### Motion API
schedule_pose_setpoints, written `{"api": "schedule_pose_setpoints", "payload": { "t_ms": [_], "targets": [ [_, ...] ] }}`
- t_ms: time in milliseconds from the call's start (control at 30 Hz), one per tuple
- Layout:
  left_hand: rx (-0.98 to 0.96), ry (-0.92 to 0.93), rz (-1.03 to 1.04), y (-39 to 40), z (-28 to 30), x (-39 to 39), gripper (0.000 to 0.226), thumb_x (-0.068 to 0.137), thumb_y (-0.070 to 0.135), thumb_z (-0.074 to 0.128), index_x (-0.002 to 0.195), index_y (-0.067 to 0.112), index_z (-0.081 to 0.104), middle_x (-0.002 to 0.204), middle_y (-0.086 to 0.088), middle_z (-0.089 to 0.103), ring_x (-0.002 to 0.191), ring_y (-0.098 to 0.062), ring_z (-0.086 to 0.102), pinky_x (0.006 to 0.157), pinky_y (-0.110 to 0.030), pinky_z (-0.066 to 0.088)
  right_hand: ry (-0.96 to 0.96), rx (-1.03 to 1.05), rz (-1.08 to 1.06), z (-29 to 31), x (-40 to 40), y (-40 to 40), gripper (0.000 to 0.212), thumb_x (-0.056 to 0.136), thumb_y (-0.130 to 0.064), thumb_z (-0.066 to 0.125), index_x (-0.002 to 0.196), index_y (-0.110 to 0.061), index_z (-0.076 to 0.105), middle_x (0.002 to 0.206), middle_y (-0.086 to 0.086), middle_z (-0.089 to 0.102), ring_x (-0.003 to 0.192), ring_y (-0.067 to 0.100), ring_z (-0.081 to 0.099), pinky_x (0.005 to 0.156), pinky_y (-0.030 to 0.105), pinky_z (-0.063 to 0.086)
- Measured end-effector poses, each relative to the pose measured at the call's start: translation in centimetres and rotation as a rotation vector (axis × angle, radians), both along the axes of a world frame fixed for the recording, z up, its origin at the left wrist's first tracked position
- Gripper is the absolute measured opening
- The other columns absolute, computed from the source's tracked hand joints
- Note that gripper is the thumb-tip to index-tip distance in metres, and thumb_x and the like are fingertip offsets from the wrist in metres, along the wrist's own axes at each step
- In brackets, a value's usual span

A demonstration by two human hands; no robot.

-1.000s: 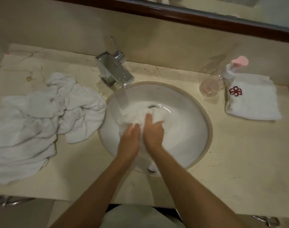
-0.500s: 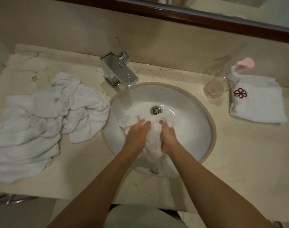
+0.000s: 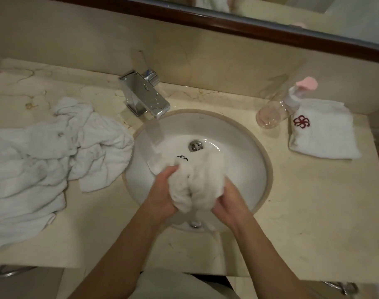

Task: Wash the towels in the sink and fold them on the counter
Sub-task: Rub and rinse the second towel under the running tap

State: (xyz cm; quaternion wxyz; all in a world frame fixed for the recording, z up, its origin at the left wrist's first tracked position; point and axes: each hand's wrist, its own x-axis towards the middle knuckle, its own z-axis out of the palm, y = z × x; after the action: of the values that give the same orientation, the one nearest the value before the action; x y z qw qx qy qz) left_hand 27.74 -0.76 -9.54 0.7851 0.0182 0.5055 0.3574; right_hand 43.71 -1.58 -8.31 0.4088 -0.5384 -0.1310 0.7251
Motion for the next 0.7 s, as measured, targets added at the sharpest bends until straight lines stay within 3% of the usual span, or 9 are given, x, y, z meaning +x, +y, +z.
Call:
{"api": "schedule_pose_setpoints", "payload": {
  "t_ms": [67, 100, 167, 233, 300, 400, 500, 567, 700],
  "targets": [
    [0.083, 0.240, -0.121, -0.5, 0.3, 1.5, 0.026, 0.102, 0.023, 0.042, 0.098, 0.014, 0.066, 0.084, 0.001, 0.073, 0.087, -0.024, 0.064, 0.077, -0.030, 0.052, -0.459, 0.126, 0.286, 0.7, -2.5, 0.3, 0.022, 0.101, -0.030, 0.057, 0.109, -0.009, 0.062, 0.097, 0.009, 0.069, 0.083, 0.015, 0.064, 0.075, 0.030, 0.051],
    [0.125, 0.429, -0.131, -0.9, 0.8, 2.3, 0.027, 0.101, 0.027, 0.041, 0.096, 0.016, 0.066, 0.084, 0.001, 0.071, 0.088, -0.027, 0.065, 0.075, -0.031, 0.052, -0.664, 0.178, 0.328, 0.6, -3.5, 0.6, 0.020, 0.102, -0.030, 0.056, 0.095, -0.012, 0.059, 0.082, 0.003, 0.063, 0.075, 0.013, 0.057, 0.072, 0.030, 0.046],
    [0.171, 0.571, -0.100, -1.9, 1.8, 3.7, 0.034, 0.101, 0.038, 0.040, 0.105, 0.020, 0.068, 0.095, 0.002, 0.072, 0.095, -0.021, 0.068, 0.076, -0.026, 0.050, -0.852, 0.129, 0.246, -0.7, -4.1, 2.0, 0.033, 0.105, -0.030, 0.045, 0.076, -0.015, 0.050, 0.071, -0.002, 0.055, 0.072, 0.019, 0.052, 0.075, 0.036, 0.044],
    [0.231, 0.669, -0.151, -1.8, 2.4, 3.9, 0.036, 0.105, 0.038, 0.035, 0.112, 0.020, 0.066, 0.105, 0.002, 0.070, 0.100, -0.014, 0.065, 0.076, -0.024, 0.047, -0.804, -0.026, 0.149, -2.4, -4.5, 3.6, 0.039, 0.098, -0.042, 0.040, 0.077, -0.012, 0.055, 0.079, 0.008, 0.064, 0.082, 0.031, 0.062, 0.086, 0.047, 0.051],
    [0.190, 0.759, -0.162, -0.1, 1.3, 2.4, 0.037, 0.106, 0.031, 0.032, 0.110, 0.011, 0.062, 0.115, -0.010, 0.065, 0.111, -0.028, 0.060, 0.090, -0.036, 0.048, -0.772, -0.017, 0.274, -2.0, -5.7, 3.1, 0.041, 0.096, -0.043, 0.036, 0.087, -0.010, 0.060, 0.094, 0.015, 0.067, 0.093, 0.033, 0.063, 0.092, 0.050, 0.050],
    [0.066, 0.667, -0.088, 2.5, 0.3, 0.5, 0.032, 0.103, 0.024, 0.033, 0.087, 0.013, 0.058, 0.096, -0.010, 0.062, 0.106, -0.027, 0.057, 0.085, -0.036, 0.048, -0.797, 0.141, 0.417, 0.7, -7.2, 2.6, 0.033, 0.106, -0.025, 0.036, 0.091, -0.006, 0.059, 0.100, 0.017, 0.063, 0.096, 0.029, 0.056, 0.089, 0.041, 0.041],
    [0.211, 0.800, -0.295, 2.2, 1.6, 2.1, 0.044, 0.104, 0.038, 0.038, 0.110, 0.008, 0.069, 0.108, -0.008, 0.069, 0.103, -0.026, 0.062, 0.089, -0.033, 0.047, -0.869, -0.081, 0.232, -1.3, -5.9, 6.6, 0.043, 0.107, -0.023, 0.029, 0.119, 0.004, 0.061, 0.126, 0.025, 0.061, 0.117, 0.040, 0.057, 0.101, 0.043, 0.043],
    [0.250, 0.887, -0.343, 2.1, 2.8, 2.6, 0.044, 0.107, 0.033, 0.035, 0.121, 0.005, 0.065, 0.117, -0.015, 0.067, 0.107, -0.030, 0.061, 0.091, -0.033, 0.045, -0.804, -0.185, 0.180, -2.6, -5.6, 7.7, 0.048, 0.105, -0.027, 0.028, 0.121, 0.002, 0.063, 0.127, 0.024, 0.063, 0.117, 0.041, 0.059, 0.103, 0.047, 0.045],
    [0.173, 0.826, -0.363, 3.9, 2.3, 0.7, 0.033, 0.106, 0.013, 0.038, 0.103, -0.011, 0.061, 0.104, -0.025, 0.064, 0.107, -0.035, 0.059, 0.081, -0.024, 0.048, -0.873, 0.132, 0.348, -0.3, -8.1, 4.5, 0.042, 0.105, -0.027, 0.033, 0.107, 0.002, 0.063, 0.117, 0.025, 0.065, 0.110, 0.038, 0.058, 0.097, 0.046, 0.044]
  ]
}}
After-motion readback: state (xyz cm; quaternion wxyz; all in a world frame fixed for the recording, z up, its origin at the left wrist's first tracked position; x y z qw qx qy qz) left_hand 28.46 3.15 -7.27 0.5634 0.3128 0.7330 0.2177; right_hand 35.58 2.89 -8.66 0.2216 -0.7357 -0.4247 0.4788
